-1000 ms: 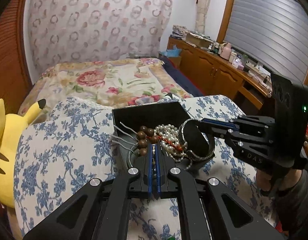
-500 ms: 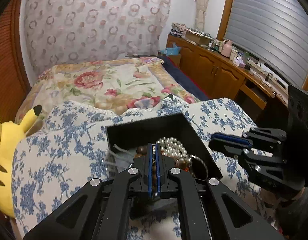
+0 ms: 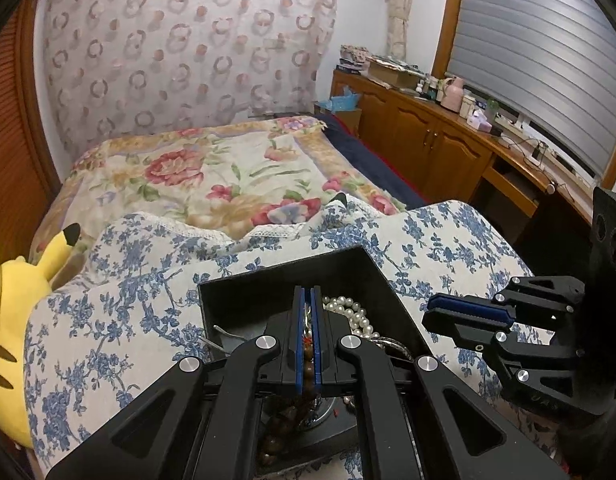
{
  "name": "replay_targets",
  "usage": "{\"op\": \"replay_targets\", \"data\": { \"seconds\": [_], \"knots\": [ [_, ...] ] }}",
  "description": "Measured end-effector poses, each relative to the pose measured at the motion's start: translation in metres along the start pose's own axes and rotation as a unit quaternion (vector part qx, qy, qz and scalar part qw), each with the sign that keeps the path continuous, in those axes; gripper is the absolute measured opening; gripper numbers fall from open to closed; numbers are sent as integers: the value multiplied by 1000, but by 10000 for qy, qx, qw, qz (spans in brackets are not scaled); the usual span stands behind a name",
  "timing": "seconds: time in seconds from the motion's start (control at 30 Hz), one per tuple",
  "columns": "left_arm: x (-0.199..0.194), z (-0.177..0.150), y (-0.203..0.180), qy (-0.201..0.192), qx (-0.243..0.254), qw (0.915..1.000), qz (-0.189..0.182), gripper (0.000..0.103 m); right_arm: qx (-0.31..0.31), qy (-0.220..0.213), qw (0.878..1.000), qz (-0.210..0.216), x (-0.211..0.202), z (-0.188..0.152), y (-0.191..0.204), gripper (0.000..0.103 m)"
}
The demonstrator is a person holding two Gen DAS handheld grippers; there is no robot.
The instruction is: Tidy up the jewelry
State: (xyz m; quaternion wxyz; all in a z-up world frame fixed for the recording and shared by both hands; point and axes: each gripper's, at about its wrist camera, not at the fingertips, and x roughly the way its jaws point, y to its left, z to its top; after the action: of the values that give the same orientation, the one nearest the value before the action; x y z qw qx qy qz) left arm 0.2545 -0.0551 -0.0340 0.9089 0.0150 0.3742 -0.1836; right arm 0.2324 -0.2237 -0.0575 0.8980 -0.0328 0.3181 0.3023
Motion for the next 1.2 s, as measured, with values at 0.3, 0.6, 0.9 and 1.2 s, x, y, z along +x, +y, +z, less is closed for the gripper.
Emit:
{"op": "replay_targets", "data": {
  "seconds": [0.3, 0.6, 0.9, 1.2],
  "knots": [
    [-40, -24, 15, -183, -204, 9996, 73, 42, -184, 42, 9998, -1, -20, -10, 14, 10],
    [-88, -74, 41, -189, -345, 9984, 415, 67, -445, 387, 9978, 287, -25, -41, 74, 17],
    [-107, -122, 62, 6, -420, 9965, 725, 94, -676, 776, 9927, 623, -20, -72, 126, 27],
    [-96, -160, 69, 424, -475, 9948, 799, 95, -936, 1138, 9858, 810, -11, -89, 159, 35]
  ]
}}
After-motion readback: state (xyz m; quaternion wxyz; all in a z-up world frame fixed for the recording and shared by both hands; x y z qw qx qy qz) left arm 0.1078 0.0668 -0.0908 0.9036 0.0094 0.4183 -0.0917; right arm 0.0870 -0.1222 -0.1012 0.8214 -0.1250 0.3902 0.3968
